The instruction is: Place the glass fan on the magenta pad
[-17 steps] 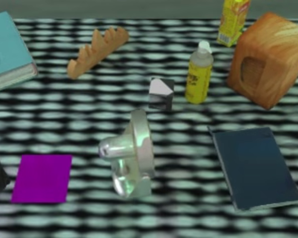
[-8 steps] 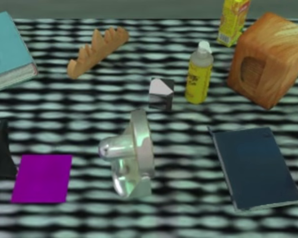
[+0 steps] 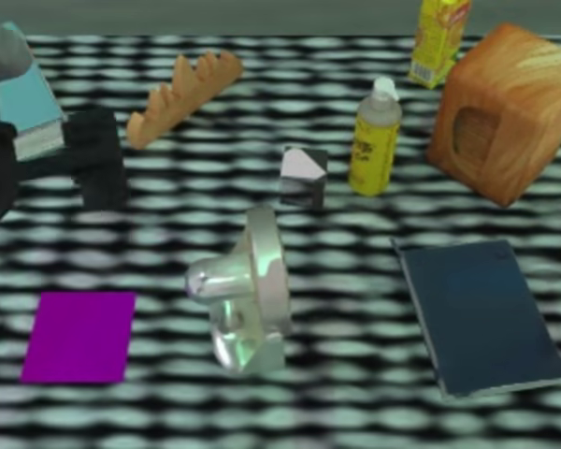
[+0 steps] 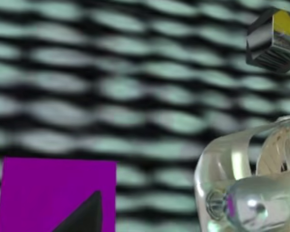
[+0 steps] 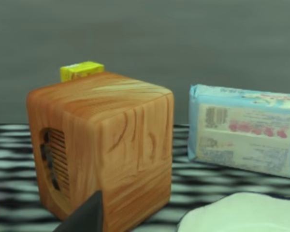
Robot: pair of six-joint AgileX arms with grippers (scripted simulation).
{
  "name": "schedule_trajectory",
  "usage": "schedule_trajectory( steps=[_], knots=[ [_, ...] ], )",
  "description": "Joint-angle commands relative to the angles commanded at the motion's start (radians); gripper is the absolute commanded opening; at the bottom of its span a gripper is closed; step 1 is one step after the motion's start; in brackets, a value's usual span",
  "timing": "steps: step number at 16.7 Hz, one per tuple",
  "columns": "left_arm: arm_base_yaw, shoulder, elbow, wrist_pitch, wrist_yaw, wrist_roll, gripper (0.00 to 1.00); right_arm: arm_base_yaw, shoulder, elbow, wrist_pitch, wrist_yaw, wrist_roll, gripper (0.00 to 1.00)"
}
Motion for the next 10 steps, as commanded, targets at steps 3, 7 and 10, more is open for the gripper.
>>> schedule_trajectory(
  steps=[3,7,10],
  knots=[
    [-0.101,0.304,0.291,-0.219,0.000,-0.123,1.00,0.000,0.000,0.000,0.000,0.000,0.000,1.00],
    [-0.219,0.653,0.629,-0.468,0.000,-0.266,1.00,0.000,0.000,0.000,0.000,0.000,0.000,1.00],
    [-0.283,0.843,0.819,-0.602,0.001,-0.344,1.00,0.000,0.000,0.000,0.000,0.000,0.000,1.00]
  ],
)
